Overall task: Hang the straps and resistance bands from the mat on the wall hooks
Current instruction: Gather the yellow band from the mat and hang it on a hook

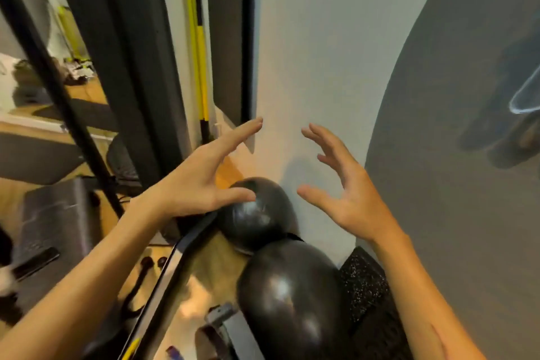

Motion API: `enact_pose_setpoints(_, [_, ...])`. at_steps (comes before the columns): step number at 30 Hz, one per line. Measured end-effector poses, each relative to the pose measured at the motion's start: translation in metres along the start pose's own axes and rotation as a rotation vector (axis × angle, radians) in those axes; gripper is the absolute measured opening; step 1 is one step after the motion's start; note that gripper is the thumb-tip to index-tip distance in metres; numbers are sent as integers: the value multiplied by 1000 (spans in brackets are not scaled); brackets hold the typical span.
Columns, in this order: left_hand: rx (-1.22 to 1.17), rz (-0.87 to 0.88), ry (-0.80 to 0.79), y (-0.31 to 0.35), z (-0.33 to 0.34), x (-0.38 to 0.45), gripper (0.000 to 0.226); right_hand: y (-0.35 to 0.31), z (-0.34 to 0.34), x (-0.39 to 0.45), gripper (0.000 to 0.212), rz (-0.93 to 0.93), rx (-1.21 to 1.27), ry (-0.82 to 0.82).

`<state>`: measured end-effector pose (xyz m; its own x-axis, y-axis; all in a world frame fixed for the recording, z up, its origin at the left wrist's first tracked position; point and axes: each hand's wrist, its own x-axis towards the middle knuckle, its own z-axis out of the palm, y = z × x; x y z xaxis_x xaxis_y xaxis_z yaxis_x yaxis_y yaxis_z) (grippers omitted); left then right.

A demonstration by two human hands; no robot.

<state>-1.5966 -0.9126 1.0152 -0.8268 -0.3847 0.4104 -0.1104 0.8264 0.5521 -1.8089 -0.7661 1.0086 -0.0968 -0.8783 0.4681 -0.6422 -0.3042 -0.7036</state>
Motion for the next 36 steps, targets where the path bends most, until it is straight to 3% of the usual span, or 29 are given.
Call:
enact_pose_setpoints(6, [55,-310,67,-14,-9,-122,108,6,109,7,82,-28,193,-299])
enact_pose_setpoints(16, [128,-809,425,23,-28,-310,106,-27,246,9,83,-181,313,-723])
enact_pose_setpoints(24, [203,-1019,737,94,-29,-416,104,-96,326,-58,72,-177,667,-865])
enact_pose_setpoints(36, [308,-1228,1001,197,-51,-597,107,-251,445,-170,70,-282,790,-1128])
